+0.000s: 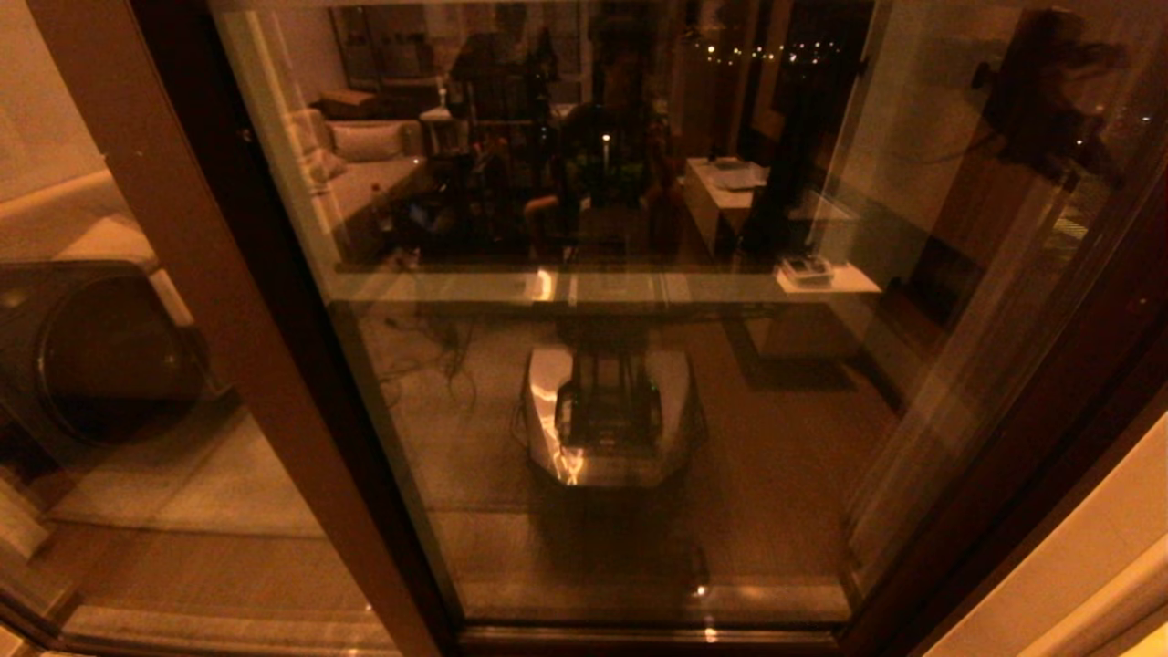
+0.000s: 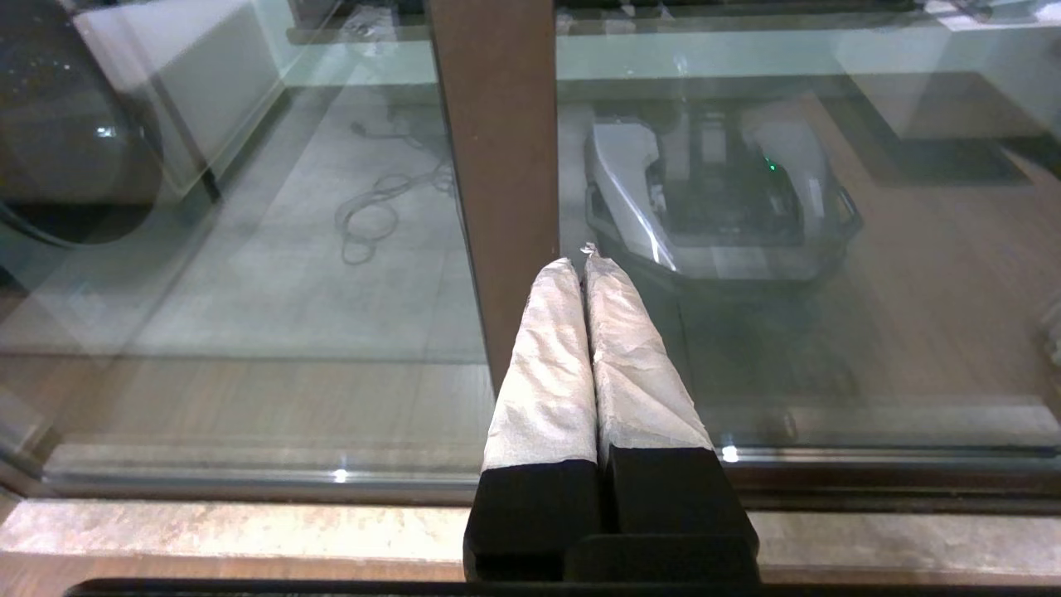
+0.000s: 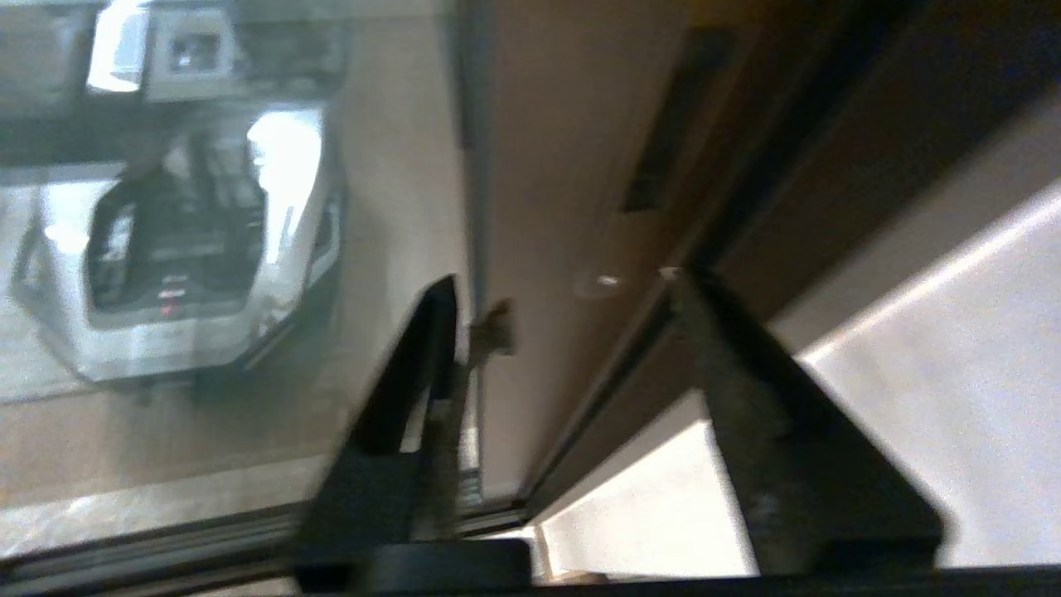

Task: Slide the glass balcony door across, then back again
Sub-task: Open the slid door

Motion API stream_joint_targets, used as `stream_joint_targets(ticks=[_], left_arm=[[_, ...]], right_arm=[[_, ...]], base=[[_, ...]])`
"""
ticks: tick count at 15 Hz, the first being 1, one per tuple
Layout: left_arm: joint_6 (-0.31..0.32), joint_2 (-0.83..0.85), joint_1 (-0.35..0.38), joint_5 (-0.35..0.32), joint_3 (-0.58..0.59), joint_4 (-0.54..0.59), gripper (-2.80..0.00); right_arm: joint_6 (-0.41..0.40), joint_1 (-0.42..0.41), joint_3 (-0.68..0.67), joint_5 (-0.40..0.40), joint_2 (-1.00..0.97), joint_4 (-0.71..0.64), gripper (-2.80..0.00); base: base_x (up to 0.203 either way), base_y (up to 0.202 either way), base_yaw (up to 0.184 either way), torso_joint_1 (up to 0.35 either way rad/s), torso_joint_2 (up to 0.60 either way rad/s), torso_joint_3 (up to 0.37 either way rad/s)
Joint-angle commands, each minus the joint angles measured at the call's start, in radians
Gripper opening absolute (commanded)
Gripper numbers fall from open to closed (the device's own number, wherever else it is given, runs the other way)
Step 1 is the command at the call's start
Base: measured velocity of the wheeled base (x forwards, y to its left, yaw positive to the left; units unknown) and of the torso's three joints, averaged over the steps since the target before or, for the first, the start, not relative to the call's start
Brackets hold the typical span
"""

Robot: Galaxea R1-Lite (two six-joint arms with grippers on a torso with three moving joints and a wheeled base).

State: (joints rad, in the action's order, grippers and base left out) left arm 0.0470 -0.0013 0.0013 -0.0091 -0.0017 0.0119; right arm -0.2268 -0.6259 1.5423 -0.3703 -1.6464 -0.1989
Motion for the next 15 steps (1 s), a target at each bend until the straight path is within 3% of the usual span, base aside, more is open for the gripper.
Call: stream_joint_targets(ticks=[1, 9, 15], left_arm=[[0.001, 0.0, 0.0, 0.0, 0.0, 0.0, -2.8], [0.001, 0.0, 0.0, 0.0, 0.0, 0.0, -2.8], [0.001, 0.0, 0.0, 0.0, 0.0, 0.0, -2.8]], right_arm=[[0.0, 0.006, 0.001, -0.009, -0.003, -0.001, 0.0], [0.022, 0.002, 0.045, -0.12, -0.075, 0.0, 0.0], [0.039, 0.002, 0.087, -0.122, -0.114, 0.0, 0.0]], base=[[0.0, 0.0, 0.0, 0.0, 0.0, 0.0], [0.0, 0.0, 0.0, 0.0, 0.0, 0.0], [0.0, 0.0, 0.0, 0.0, 0.0, 0.0]])
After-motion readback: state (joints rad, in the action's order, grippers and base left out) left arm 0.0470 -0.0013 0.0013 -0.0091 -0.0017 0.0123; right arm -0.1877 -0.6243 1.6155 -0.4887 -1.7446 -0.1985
